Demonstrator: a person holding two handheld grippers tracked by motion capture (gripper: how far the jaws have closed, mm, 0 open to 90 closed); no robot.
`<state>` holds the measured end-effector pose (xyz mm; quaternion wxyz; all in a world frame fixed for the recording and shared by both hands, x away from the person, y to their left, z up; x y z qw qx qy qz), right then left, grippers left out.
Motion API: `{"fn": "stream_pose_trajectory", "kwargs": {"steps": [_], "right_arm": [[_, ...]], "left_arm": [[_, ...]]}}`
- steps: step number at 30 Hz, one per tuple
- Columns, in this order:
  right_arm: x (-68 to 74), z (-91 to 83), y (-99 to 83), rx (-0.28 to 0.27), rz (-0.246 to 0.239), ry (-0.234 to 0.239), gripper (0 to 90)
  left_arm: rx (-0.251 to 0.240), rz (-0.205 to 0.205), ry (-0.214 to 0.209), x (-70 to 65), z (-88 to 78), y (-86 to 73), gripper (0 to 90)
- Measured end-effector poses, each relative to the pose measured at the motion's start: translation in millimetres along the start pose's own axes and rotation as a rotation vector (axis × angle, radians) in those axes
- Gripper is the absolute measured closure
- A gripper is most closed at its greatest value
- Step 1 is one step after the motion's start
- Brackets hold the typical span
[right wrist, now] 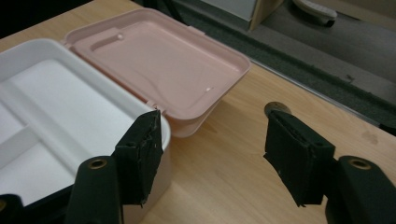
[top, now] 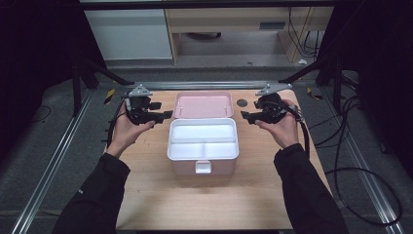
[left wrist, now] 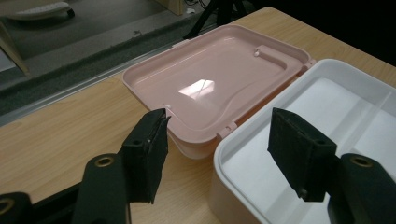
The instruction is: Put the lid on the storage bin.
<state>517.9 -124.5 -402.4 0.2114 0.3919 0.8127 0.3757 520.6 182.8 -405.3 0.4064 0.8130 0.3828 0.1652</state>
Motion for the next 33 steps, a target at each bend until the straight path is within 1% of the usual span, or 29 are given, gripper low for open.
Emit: {"fn": "stream_pose_trajectory", "kwargs": {"steps": [2, 3, 5, 6, 7, 8, 9, 10, 11, 13, 14, 15, 17, 18, 19, 20, 25, 27, 28, 31, 33], "right_arm": [[-5.3, 3.6, 2.6, 0.002, 0.014, -0.009, 37.0], [-7.8, 5.3, 4.3, 0.002, 0.023, -0.017, 37.0], [-11.4, 8.2, 8.1, -0.003, 0.025, -0.020, 37.4], [-12.6, 9.3, 9.3, -0.004, 0.025, -0.021, 37.4], [-13.1, 11.2, 11.5, -0.008, 0.039, -0.013, 37.4], [-14.1, 13.1, 13.0, -0.008, 0.032, -0.015, 37.2], [-15.1, 15.3, 13.9, -0.003, 0.019, -0.023, 37.2], [-16.7, 17.4, 15.1, -0.003, 0.001, -0.029, 37.6], [-18.1, 20.1, 16.2, -0.006, 0.002, -0.031, 38.2], [-19.6, 25.0, 17.7, -0.004, 0.037, -0.016, 39.2], [-20.2, 27.7, 18.2, 0.004, 0.052, -0.009, 39.0], [-21.8, 30.2, 19.7, -0.002, 0.062, -0.012, 39.0], [-24.6, 34.5, 22.5, -0.011, 0.069, -0.015, 39.0], [-26.6, 36.9, 23.9, -0.009, 0.069, -0.027, 39.0], [-28.8, 39.4, 26.6, -0.015, 0.064, -0.038, 39.0], [-29.3, 41.4, 28.8, -0.022, 0.072, -0.035, 38.8], [-29.3, 57.5, 37.7, -0.046, 0.105, -0.008, 39.3], [-29.2, 67.6, 37.5, -0.030, 0.102, -0.001, 38.8], [-29.8, 72.6, 37.1, -0.025, 0.106, -0.007, 39.3], [-30.3, 85.5, 34.0, -0.007, 0.128, 0.002, 39.6], [-29.8, 92.3, 30.9, 0.007, 0.139, 0.015, 39.6]], "left_arm": [[0.005, -0.002, 0.015, 3.8, 4.9, 1.1, 37.0], [-0.002, -0.009, 0.015, 5.1, 6.9, 2.9, 37.1], [-0.012, -0.017, 0.017, 6.8, 10.5, 6.1, 37.0], [-0.013, -0.021, 0.026, 8.4, 13.0, 8.1, 36.9], [-0.006, -0.021, 0.030, 9.0, 15.0, 9.4, 36.3], [-0.006, -0.016, 0.037, 9.7, 16.7, 11.4, 35.7], [-0.019, -0.016, 0.048, 10.6, 17.9, 13.7, 35.3], [-0.021, -0.021, 0.052, 11.4, 19.3, 15.1, 35.1], [-0.018, -0.019, 0.055, 12.1, 21.0, 16.3, 35.1], [-0.024, -0.019, 0.074, 15.9, 24.2, 19.5, 35.0], [-0.024, -0.025, 0.077, 17.7, 26.0, 21.1, 35.1], [-0.026, -0.029, 0.075, 18.5, 27.6, 22.7, 35.1], [-0.029, -0.027, 0.078, 20.9, 31.7, 26.4, 35.0], [-0.019, -0.023, 0.077, 21.7, 34.2, 27.6, 35.0], [-0.017, -0.011, 0.081, 22.5, 35.9, 28.4, 34.8], [-0.018, -0.010, 0.081, 23.4, 37.8, 29.1, 34.8], [-0.008, -0.029, 0.080, 32.0, 49.4, 28.6, 35.2], [-0.012, -0.044, 0.076, 34.5, 54.1, 27.8, 35.4], [-0.005, -0.044, 0.077, 35.5, 56.1, 26.6, 35.5], [0.030, -0.048, 0.081, 39.5, 66.2, 19.5, 36.3], [0.045, -0.059, 0.075, 41.3, 71.6, 15.4, 37.3]]}}
Point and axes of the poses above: each handheld gripper's, and its own axes: z roughly forward along the jaws, y roughly out of its top, x roughly to its left, the point moved 9 cm from there along z, roughly forward along the jaws, and after that the axes turned 3 degrees about x, right-handed, at the moved point
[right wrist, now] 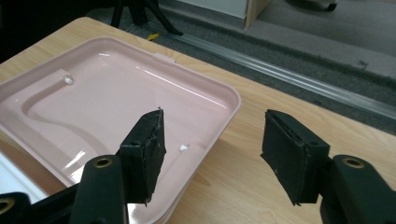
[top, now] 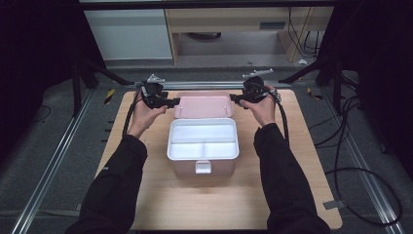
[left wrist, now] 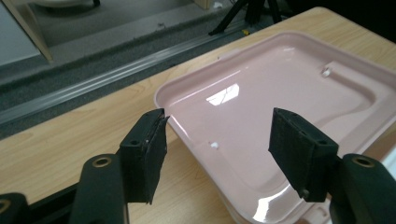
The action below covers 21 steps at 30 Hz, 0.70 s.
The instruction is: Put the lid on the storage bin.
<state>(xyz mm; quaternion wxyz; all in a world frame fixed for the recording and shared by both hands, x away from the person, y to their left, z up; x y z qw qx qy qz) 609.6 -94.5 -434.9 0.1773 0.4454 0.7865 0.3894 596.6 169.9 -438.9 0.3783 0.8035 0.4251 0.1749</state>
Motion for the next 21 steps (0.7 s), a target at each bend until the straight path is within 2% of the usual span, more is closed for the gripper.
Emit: {"fn": "stream_pose_trajectory", "kwargs": {"steps": [6, 11, 18, 21], "right_arm": [[-0.2, 16.1, -11.7, 0.035, 0.008, 0.008, 41.1], [1.4, 27.8, -22.6, 0.078, 0.015, 0.024, 41.8], [7.8, 41.4, -30.2, 0.118, 0.021, 0.039, 43.0], [9.9, 46.0, -33.9, 0.135, 0.028, 0.050, 42.6]], "left_arm": [[0.050, -0.042, -0.002, 6.0, 19.3, -16.5, 40.9], [0.094, -0.048, 0.002, 7.4, 31.4, -27.4, 40.4], [0.119, -0.045, 0.000, 2.4, 44.1, -32.2, 39.7], [0.118, -0.061, -0.008, 1.7, 47.0, -33.1, 38.8]]}}
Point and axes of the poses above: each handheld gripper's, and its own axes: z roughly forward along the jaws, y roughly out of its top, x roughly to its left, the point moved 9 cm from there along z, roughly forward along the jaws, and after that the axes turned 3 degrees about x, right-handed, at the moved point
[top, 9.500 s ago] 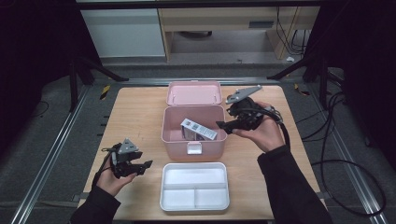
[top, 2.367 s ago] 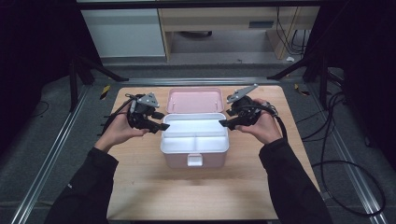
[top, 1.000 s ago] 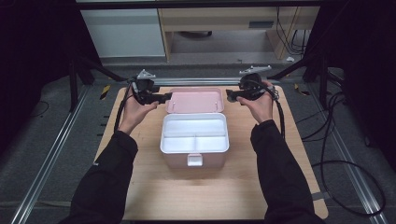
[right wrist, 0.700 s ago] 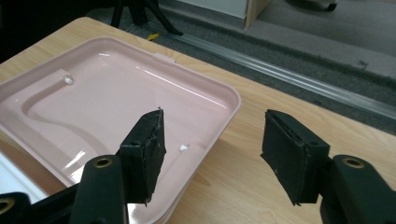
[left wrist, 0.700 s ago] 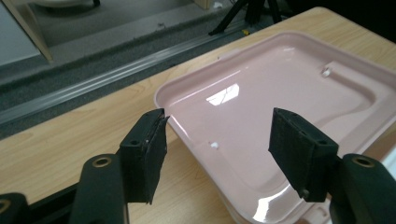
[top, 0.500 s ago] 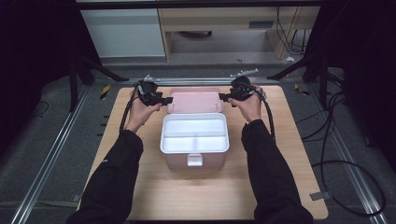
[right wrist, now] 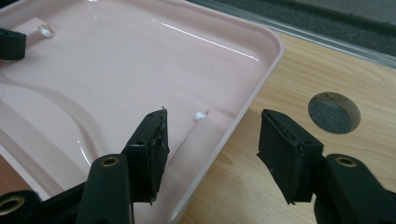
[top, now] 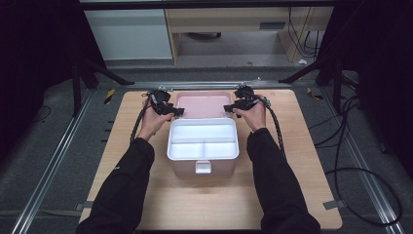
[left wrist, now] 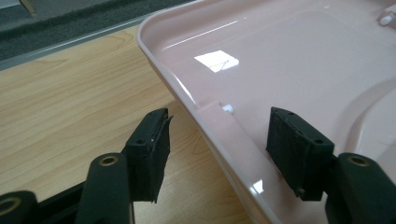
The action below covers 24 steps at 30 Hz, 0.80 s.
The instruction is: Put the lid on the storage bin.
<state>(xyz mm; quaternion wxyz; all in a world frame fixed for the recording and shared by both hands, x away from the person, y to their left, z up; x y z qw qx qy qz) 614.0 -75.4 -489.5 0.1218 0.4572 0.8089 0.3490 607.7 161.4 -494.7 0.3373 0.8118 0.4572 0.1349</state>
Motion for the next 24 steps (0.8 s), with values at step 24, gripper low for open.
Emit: {"fn": "stream_pose_trajectory", "kwargs": {"steps": [24], "right_arm": [[6.1, 1.4, 2.8, -0.025, 0.032, 0.049, 44.7]], "left_arm": [[-0.087, -0.066, -0.071, -0.2, -7.2, 8.4, 45.3]]}}
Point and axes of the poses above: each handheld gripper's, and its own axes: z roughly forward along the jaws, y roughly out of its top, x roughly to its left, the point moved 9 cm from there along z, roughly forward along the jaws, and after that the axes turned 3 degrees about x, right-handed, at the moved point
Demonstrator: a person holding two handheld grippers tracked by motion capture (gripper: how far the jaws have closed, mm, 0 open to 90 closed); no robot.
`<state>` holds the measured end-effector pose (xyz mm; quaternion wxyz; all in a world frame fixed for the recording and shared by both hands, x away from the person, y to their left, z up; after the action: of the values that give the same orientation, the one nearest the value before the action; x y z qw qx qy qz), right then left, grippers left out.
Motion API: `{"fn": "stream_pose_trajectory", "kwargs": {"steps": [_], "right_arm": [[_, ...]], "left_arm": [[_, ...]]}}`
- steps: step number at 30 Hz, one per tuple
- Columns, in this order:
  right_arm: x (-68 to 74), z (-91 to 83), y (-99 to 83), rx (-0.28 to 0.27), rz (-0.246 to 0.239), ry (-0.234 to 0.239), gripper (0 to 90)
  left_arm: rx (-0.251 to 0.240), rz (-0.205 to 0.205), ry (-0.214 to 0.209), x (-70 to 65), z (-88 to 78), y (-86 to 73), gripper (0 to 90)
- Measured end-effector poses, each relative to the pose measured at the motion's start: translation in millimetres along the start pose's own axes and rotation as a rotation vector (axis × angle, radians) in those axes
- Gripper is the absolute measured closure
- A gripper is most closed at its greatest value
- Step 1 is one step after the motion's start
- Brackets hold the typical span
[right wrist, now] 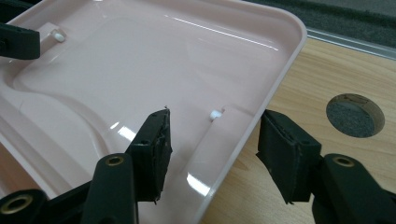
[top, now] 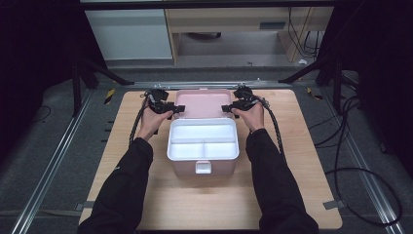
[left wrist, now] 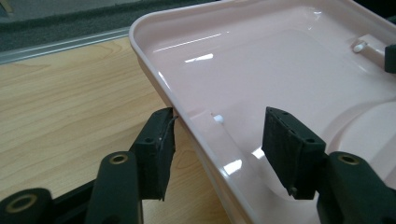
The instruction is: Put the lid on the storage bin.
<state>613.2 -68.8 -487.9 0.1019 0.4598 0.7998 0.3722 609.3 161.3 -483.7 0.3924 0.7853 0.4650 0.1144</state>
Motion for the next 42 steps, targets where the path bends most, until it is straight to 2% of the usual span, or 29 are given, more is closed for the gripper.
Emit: {"fn": "stream_pose_trajectory", "kwargs": {"steps": [2, 4, 7, 10, 12, 15, 16, 27, 31, 36, 42], "right_arm": [[0.8, -3.0, 2.3, -0.016, -0.005, -0.003, 44.9], [2.1, -7.9, 5.2, -0.031, -0.012, -0.001, 45.3], [3.7, -17.6, 11.6, -0.068, -0.018, -0.002, 46.9], [6.9, -26.8, 15.8, -0.093, -0.029, -0.002, 47.1], [9.3, -32.1, 17.2, -0.100, -0.041, -0.005, 47.2], [13.5, -41.2, 20.7, -0.117, -0.054, -0.006, 47.2], [14.4, -43.5, 21.6, -0.122, -0.057, -0.006, 47.5], [26.3, -66.6, 24.5, -0.167, -0.095, -0.011, 48.9], [33.0, -75.4, 19.8, -0.179, -0.110, -0.012, 49.9], [42.3, -85.7, 14.5, -0.171, -0.141, -0.032, 50.5], [48.4, -98.9, 7.6, -0.180, -0.140, -0.034, 53.9]], "left_arm": [[-0.015, 0.006, 0.001, -1.6, -4.6, 2.8, 45.7], [-0.054, 0.019, 0.002, -2.4, -11.0, 6.9, 46.4], [-0.109, 0.001, -0.015, -4.8, -20.5, 12.1, 49.3], [-0.136, 0.007, -0.024, -8.6, -29.2, 15.4, 49.8], [-0.147, 0.027, -0.014, -11.6, -36.3, 17.6, 50.0], [-0.174, 0.040, -0.022, -15.6, -44.1, 22.3, 50.2], [-0.169, 0.031, -0.018, -16.9, -46.9, 21.6, 50.3], [-0.208, 0.076, -0.015, -30.8, -71.3, 21.8, 51.3], [-0.225, 0.097, -0.011, -37.9, -81.9, 17.3, 51.3], [-0.224, 0.138, 0.006, -46.5, -92.6, 11.3, 51.9], [-0.227, 0.161, 0.019, -54.4, -100.8, 7.4, 54.0]]}}
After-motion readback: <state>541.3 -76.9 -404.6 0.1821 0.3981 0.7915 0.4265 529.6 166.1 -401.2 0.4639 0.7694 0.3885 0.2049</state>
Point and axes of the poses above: each handheld gripper's, and its own axes: z roughly forward along the jaws, y roughly out of its top, x roughly to its left, the point moved 9 cm from there along z, roughly forward along the jaws, and after that the axes turned 3 degrees about x, right-handed, at the moved point
